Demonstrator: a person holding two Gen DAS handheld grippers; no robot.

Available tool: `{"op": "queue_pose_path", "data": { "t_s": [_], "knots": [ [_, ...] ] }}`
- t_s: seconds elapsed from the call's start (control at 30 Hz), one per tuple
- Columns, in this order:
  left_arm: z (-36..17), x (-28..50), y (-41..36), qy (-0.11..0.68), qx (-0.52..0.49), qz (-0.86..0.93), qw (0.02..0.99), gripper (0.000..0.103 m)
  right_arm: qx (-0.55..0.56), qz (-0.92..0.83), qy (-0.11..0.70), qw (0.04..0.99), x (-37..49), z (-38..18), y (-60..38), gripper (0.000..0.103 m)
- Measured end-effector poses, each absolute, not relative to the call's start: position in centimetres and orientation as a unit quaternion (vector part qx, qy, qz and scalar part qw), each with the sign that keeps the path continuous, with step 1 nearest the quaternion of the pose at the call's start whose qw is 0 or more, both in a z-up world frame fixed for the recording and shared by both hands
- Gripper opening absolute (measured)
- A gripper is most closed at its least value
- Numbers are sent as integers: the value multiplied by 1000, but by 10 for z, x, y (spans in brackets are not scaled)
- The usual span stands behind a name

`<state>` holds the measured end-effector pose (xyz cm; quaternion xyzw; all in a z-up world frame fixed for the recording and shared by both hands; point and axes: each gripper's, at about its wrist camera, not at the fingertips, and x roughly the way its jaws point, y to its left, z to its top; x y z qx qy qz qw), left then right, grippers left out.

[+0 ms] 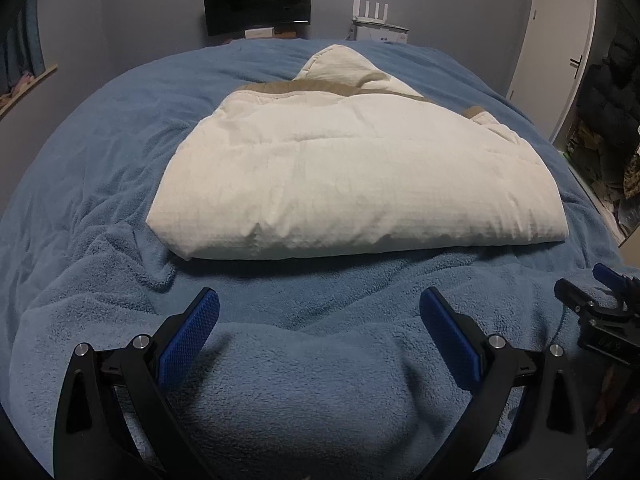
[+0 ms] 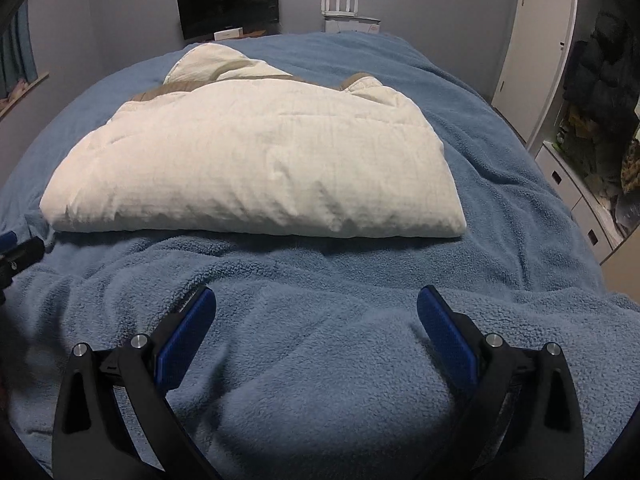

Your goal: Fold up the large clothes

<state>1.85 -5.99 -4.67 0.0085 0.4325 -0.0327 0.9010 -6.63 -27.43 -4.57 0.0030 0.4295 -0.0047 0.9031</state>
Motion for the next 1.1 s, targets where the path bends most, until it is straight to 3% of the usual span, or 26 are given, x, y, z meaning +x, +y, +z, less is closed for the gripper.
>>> {"op": "queue_pose_path", "data": {
  "t_s": [1.1],
  "knots": [
    [-52, 21, -64, 440, 17, -32, 897, 97, 2, -12, 442, 897, -65, -56, -273, 96]
  ]
}}
